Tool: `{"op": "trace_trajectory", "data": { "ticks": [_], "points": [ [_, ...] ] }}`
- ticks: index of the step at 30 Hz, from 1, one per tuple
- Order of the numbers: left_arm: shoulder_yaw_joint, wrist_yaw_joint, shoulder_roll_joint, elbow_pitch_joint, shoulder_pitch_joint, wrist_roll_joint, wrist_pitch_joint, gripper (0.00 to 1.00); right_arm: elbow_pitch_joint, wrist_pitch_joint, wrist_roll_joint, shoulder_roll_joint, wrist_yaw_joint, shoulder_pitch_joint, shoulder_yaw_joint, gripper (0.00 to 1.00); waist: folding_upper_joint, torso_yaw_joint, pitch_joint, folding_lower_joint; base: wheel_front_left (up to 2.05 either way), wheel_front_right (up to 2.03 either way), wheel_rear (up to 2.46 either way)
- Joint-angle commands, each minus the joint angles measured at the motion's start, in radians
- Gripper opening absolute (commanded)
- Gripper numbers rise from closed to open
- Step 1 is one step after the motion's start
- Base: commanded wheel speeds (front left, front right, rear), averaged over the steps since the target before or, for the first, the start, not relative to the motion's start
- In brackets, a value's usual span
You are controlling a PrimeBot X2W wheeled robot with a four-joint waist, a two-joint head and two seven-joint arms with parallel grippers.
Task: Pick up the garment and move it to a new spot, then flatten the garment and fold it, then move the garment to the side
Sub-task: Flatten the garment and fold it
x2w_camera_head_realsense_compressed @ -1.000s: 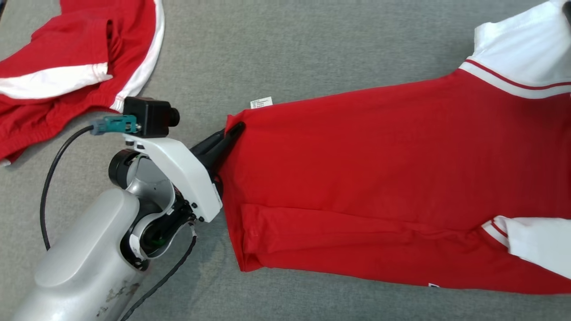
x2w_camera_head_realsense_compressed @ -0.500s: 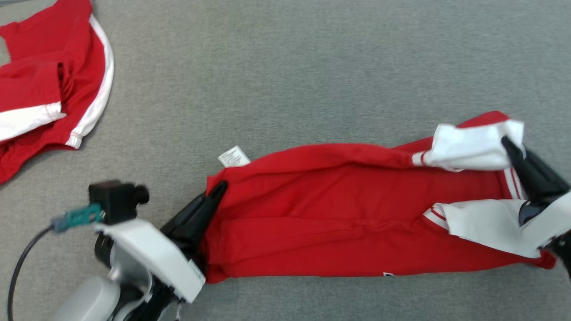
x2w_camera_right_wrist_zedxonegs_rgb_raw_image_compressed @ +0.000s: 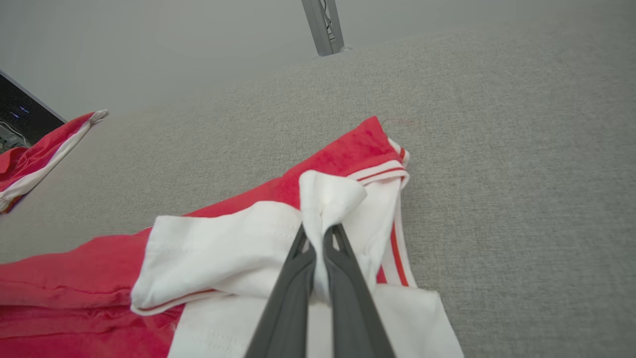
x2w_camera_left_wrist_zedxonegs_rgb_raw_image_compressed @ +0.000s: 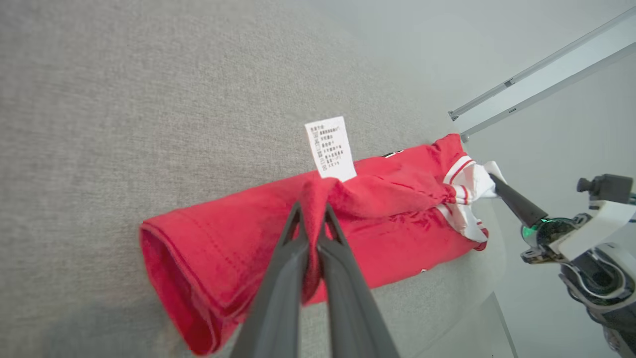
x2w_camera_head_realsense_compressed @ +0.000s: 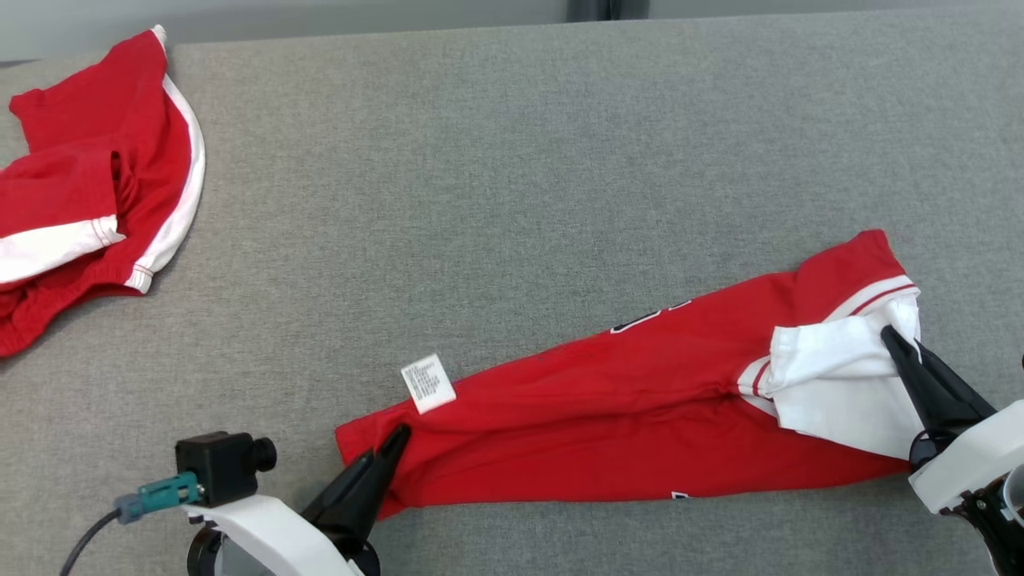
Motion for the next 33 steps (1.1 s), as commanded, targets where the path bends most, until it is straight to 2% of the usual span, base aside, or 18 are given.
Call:
{"op": "trace_trajectory", "data": {
  "ticks": [1,2,3,4,5,8,11,14,18,23,28,33],
  "points": [
    [-0.006,-0.001,0.003,0.021,0.002,0.009,0.003,0.44,0.003,-0.01,0.002,-0.006,0.0,0.008,-0.005,0.0,-0.0001,0.006,-0.006,0.0,0.0,0.0,0.0],
    [-0.011,-0.002,-0.007,0.041,0.005,0.005,0.002,0.73,0.006,-0.009,0.003,-0.006,0.001,0.012,-0.005,0.07,-0.0001,0.008,-0.009,0.0,0.0,0.0,0.0],
    [-0.019,0.0,-0.014,0.064,0.006,0.001,0.007,1.0,0.008,-0.009,0.004,-0.008,0.001,0.015,-0.005,0.31,-0.0001,0.01,-0.012,0.0,0.0,0.0,0.0],
    [-0.03,-0.004,-0.01,0.088,-0.001,0.017,0.01,1.0,0.009,-0.008,0.004,-0.01,0.001,0.019,-0.006,0.95,-0.0001,0.012,-0.015,0.0,0.0,0.0,0.0],
    [-0.034,-0.003,-0.014,0.11,-0.007,0.026,0.006,1.0,0.011,0.002,0.002,-0.017,0.001,0.025,-0.005,1.0,-0.0001,0.013,-0.018,0.0,0.0,0.0,0.0],
    [-0.029,0.03,-0.004,0.183,-0.037,0.129,-0.08,1.0,0.011,0.013,-0.006,-0.034,0.0,0.038,-0.033,1.0,-0.0001,0.014,-0.029,0.0,0.0,0.0,0.0],
    [0.006,0.109,-0.026,0.249,-0.022,0.215,-0.214,1.0,0.009,0.033,-0.008,-0.041,0.0,0.047,-0.103,1.0,-0.0001,0.011,-0.029,0.0,0.0,0.0,0.0],
    [0.038,0.162,-0.039,0.282,-0.017,0.286,-0.305,1.0,0.016,0.085,-0.035,-0.036,0.001,0.032,-0.161,1.0,-0.0001,0.013,-0.02,0.0,0.0,0.0,0.0],
    [0.068,0.186,-0.097,0.283,-0.031,0.361,-0.34,1.0,0.05,0.17,-0.101,0.004,0.001,-0.003,-0.194,1.0,-0.0001,0.033,-0.005,0.0,0.0,0.0,0.0],
    [0.101,0.177,-0.167,0.267,-0.037,0.459,-0.345,1.0,0.097,0.228,-0.153,0.064,0.0,-0.034,-0.202,1.0,-0.0001,0.058,0.003,0.0,0.0,0.0,0.0],
    [0.16,0.122,-0.252,0.262,0.013,0.566,-0.345,1.0,0.141,0.306,-0.199,0.089,0.001,-0.009,-0.171,1.0,-0.0001,0.086,0.009,0.0,0.0,0.0,0.0],
    [0.221,0.064,-0.32,0.284,0.045,0.63,-0.345,1.0,0.152,0.377,-0.187,0.098,0.002,0.017,-0.118,1.0,-0.0001,0.102,0.009,0.0,0.0,0.0,0.0]
  ]
}}
